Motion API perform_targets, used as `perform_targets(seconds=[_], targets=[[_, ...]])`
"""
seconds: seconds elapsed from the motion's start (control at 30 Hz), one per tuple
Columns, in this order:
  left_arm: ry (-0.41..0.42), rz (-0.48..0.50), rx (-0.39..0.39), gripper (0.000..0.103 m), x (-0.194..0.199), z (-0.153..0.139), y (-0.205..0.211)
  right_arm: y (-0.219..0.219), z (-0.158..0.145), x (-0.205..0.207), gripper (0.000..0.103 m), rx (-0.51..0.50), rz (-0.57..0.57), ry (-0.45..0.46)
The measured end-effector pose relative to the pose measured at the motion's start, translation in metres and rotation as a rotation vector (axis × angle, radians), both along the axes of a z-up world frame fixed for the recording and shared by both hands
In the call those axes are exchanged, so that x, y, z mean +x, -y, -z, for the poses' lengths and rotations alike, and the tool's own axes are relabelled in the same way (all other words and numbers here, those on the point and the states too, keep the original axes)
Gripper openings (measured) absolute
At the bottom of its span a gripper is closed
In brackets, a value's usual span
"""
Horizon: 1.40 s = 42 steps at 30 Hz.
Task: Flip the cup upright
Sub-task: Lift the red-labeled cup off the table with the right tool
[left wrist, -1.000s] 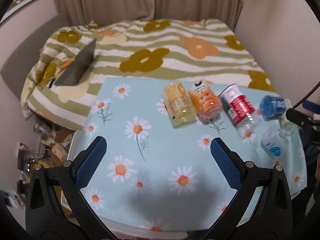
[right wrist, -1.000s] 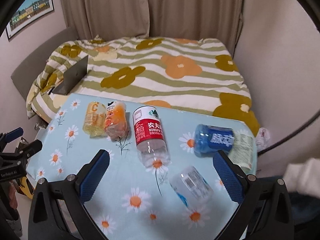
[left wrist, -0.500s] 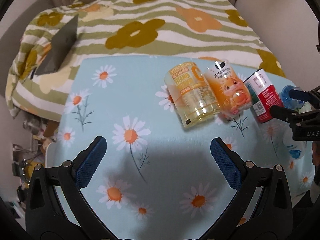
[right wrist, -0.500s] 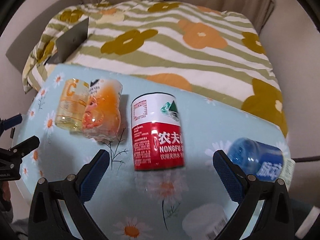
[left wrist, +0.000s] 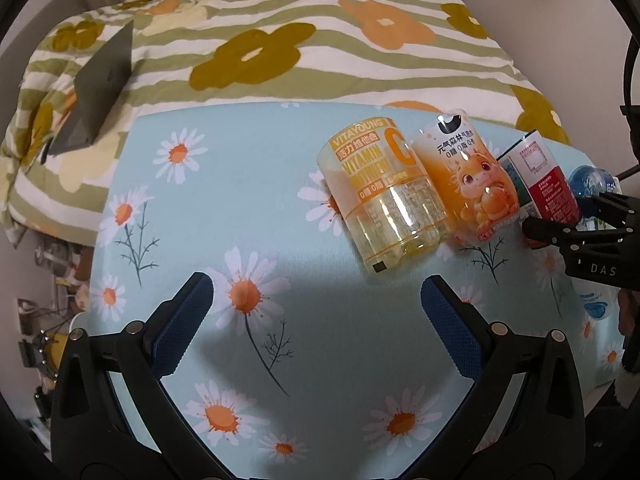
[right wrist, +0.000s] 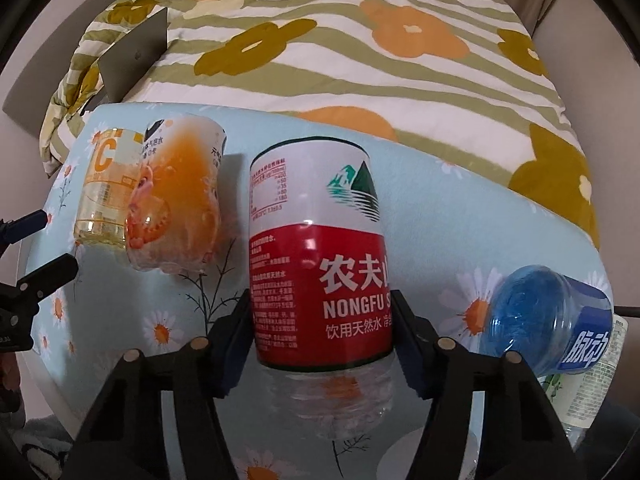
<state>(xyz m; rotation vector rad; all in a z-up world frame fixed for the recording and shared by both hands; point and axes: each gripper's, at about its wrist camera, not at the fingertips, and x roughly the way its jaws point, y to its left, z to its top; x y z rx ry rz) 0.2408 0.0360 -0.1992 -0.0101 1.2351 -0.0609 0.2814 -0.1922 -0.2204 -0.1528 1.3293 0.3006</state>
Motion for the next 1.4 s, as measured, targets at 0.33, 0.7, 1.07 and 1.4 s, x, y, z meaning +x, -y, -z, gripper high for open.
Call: perform_targets(seconds=[0.33, 0.7, 1.07, 1.4], targets=[[0.052, -0.046, 0.006, 0.103, -0.021, -0.02, -0.002, -0.003, -0.019, -0.01, 0.059, 0.036, 0.012, 0.049], [0.166, -0.121, 0.024, 0.103, -0.084, -0.07, -0.006, -0.004, -0.072, -0.075, 0.059, 0.097, 0.074, 0.106], [0.133, -0.059, 0.016, 0.103, -0.125, -0.053, -0.025, -0.023, -0.052, -0.149, 0.059, 0.091, 0.241, 0.057], [0.07, 0.007, 0.014, 0.103, -0.141, -0.019, -0.041, -0.04, -0.009, -0.176, 0.059, 0.109, 0.381, 0.055]])
